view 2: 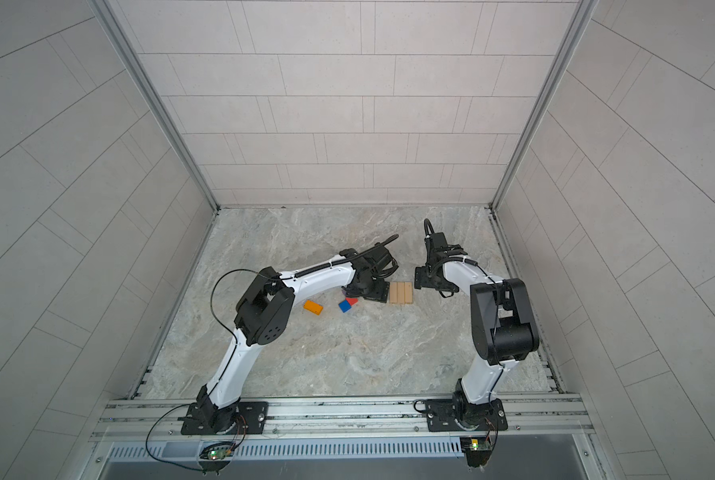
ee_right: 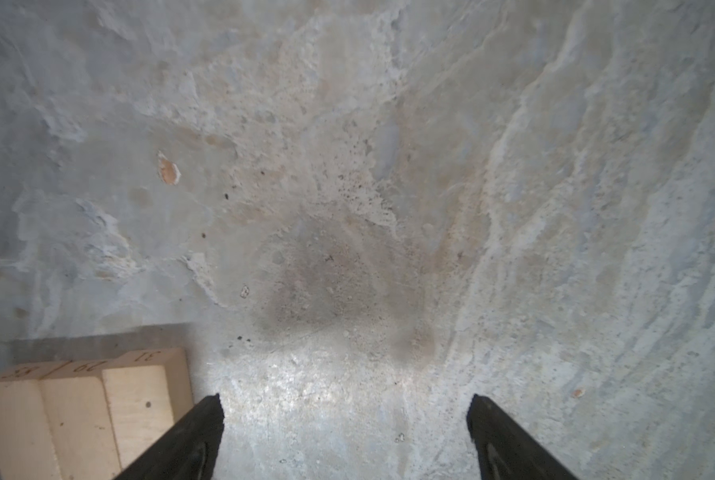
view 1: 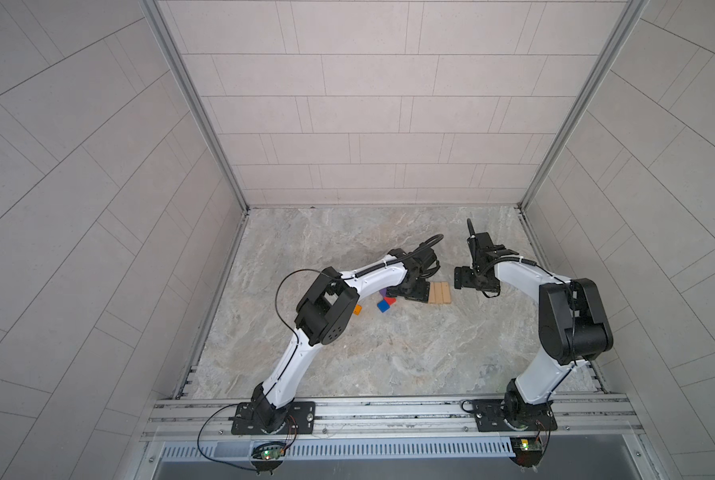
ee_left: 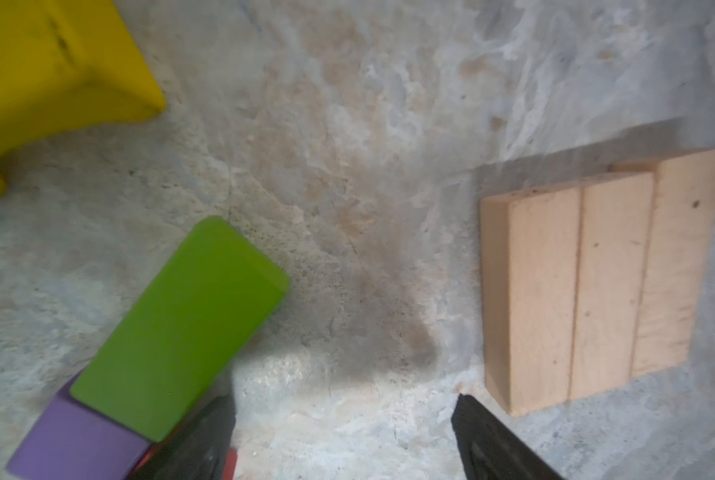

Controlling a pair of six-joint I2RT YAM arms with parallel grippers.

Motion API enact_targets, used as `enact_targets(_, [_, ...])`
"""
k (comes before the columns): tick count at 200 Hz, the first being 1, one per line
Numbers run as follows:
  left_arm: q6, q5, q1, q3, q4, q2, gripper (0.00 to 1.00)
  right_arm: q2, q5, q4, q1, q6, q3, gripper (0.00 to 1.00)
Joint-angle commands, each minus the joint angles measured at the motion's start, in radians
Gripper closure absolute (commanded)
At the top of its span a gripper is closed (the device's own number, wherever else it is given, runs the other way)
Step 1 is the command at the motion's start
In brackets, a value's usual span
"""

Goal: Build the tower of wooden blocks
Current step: 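Open the left gripper while the right gripper moves over the three wood blocks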

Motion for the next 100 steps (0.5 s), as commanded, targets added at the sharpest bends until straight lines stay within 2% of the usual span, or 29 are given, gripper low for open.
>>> enact_targets(1, [0.004, -0.031, -0.002, 0.037, -0.042, 0.023, 0.11, 0.021, 0.039, -0.029, 0.016, -0.019, 0.023, 0.07])
enact_targets(100, [-0.012, -0.037, -0.007, 0.101, -0.062, 0.084, 0.11, 0.087, 0.025, -0.028, 0.039, -0.017, 0.047, 0.07])
